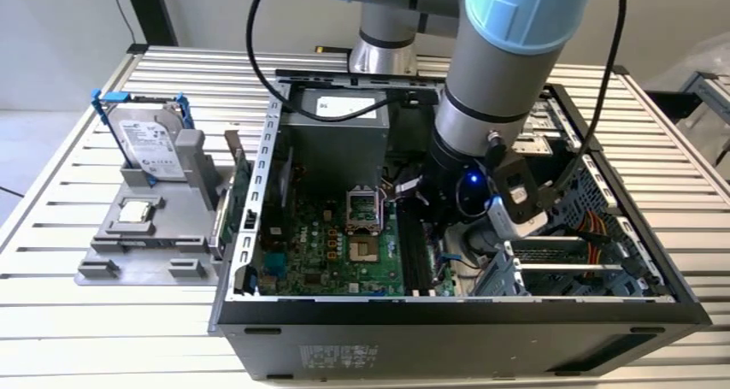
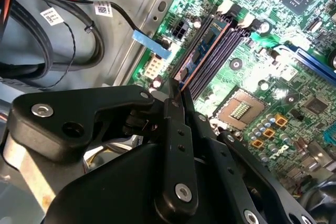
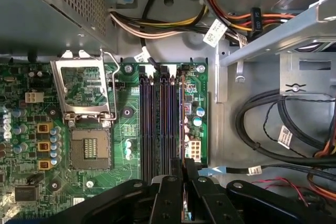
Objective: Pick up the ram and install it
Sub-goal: 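Insert the ram into the slot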
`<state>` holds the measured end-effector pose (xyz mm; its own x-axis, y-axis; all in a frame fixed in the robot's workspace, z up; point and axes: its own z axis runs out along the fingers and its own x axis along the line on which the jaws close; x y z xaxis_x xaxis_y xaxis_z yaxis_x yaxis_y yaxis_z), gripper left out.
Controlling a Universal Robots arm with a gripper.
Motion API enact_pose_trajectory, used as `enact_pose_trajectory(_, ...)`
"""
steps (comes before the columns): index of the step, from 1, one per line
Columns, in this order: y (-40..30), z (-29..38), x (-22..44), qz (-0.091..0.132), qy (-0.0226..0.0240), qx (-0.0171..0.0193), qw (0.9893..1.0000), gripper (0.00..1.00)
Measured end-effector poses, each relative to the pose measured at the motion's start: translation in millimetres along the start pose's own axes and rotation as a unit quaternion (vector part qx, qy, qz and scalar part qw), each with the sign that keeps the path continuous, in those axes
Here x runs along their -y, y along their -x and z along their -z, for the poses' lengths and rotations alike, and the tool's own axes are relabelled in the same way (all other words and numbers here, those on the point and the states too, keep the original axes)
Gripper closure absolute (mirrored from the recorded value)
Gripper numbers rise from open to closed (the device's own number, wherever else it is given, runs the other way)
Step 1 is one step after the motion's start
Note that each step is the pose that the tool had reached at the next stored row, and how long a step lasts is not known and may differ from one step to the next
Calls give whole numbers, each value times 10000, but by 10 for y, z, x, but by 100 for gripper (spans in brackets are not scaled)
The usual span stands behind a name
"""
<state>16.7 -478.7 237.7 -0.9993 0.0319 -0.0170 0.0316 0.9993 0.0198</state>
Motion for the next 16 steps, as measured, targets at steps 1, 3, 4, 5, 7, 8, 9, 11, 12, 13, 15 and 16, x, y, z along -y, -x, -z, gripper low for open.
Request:
enact_pose_trajectory(1, 0, -9, 0, 0, -1, 0, 10000, 100)
enact_pose_trajectory(3, -2, -27, 1, 0, -1, -1, 10000, 100)
enact_pose_trajectory(4, -3, -34, 1, 0, -2, -1, 10000, 100)
enact_pose_trajectory(5, -8, -37, 2, -1, -2, -1, 10000, 100)
enact_pose_trajectory(7, -15, -43, 2, 0, -2, -1, 10000, 100)
enact_pose_trajectory(8, -19, -46, 2, 0, -2, -1, 10000, 100)
enact_pose_trajectory(9, -22, -50, 2, 0, -1, -2, 10000, 100)
enact_pose_trajectory(11, -25, -60, 2, 0, -1, -3, 10000, 100)
enact_pose_trajectory(12, -26, -65, 2, 1, -1, -5, 10000, 100)
enact_pose_trajectory(13, -27, -70, 3, 0, -1, -6, 10000, 100)
enact_pose_trajectory(15, -28, -77, 3, 0, -3, -9, 10000, 100)
enact_pose_trajectory(16, -29, -79, 4, 0, -3, -10, 10000, 100)
